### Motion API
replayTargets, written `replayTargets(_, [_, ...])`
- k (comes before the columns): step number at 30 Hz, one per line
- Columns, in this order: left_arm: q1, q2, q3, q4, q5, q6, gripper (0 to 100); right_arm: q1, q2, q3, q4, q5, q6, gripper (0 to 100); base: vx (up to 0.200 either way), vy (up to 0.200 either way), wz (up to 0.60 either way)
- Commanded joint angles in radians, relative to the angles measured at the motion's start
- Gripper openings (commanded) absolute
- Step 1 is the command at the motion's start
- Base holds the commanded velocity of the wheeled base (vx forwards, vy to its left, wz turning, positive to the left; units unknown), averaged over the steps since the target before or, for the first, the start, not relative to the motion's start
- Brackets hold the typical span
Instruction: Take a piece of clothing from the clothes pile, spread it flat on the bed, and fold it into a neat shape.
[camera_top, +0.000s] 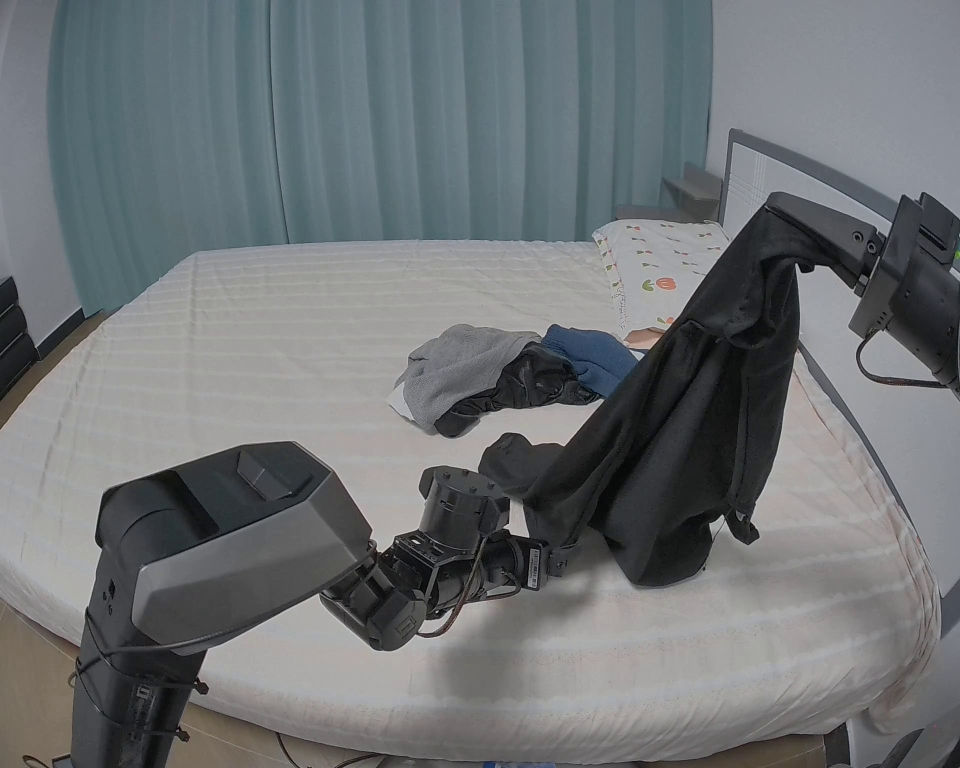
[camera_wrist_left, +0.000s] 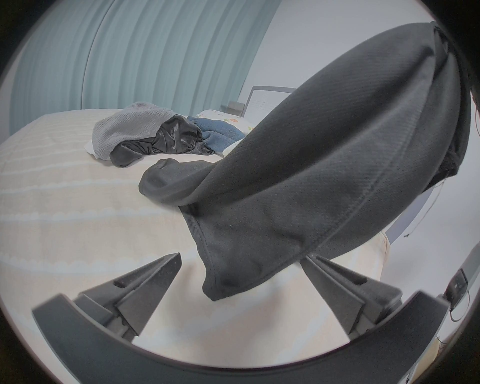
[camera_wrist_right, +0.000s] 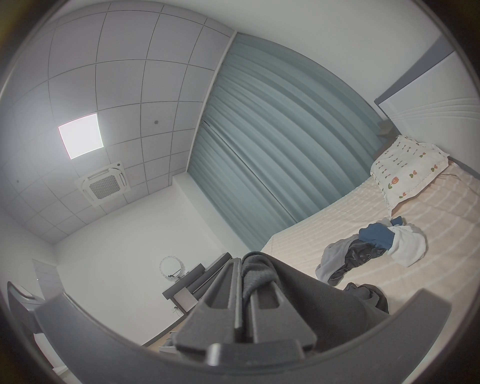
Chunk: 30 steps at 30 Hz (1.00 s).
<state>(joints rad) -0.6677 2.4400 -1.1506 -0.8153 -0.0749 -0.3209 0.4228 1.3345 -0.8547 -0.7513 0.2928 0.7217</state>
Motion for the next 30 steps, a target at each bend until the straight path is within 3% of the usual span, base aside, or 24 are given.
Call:
replayTargets(1, [0.002, 0.042, -0.052, -0.01, 0.012, -0.026, 100, 0.028, -0.009, -0.003, 0.0, -0.001, 0.001, 0, 0.0, 0.0, 0.0])
replayTargets(10, [0.005, 0.062, -0.092, -0.005, 0.017, -0.086, 100, 0.042, -0.028, -0.001, -0.002, 0.0, 0.002, 0, 0.0, 0.0, 0.0])
replayTargets(11, [0.005, 0.065, -0.093, -0.005, 0.017, -0.087, 0, 0.042, -0.028, 0.002, -0.002, 0.0, 0.001, 0, 0.0, 0.0, 0.0])
replayTargets(16, [0.008, 0.065, -0.115, -0.005, 0.026, -0.109, 0, 0.036, -0.026, 0.014, -0.002, 0.0, 0.002, 0, 0.0, 0.0, 0.0])
replayTargets(20, [0.01, 0.057, -0.126, 0.004, 0.092, -0.141, 0, 0.027, -0.028, 0.016, 0.0, 0.0, 0.005, 0, 0.0, 0.0, 0.0])
replayTargets(24, [0.013, 0.031, -0.103, 0.005, 0.106, -0.175, 0, 0.022, -0.028, 0.026, 0.0, -0.001, 0.005, 0, 0.0, 0.0, 0.0])
replayTargets(30, [0.04, -0.216, 0.029, 0.088, 0.106, -0.224, 0, -0.039, -0.006, 0.082, 0.0, 0.009, 0.005, 0, 0.0, 0.0, 0.0])
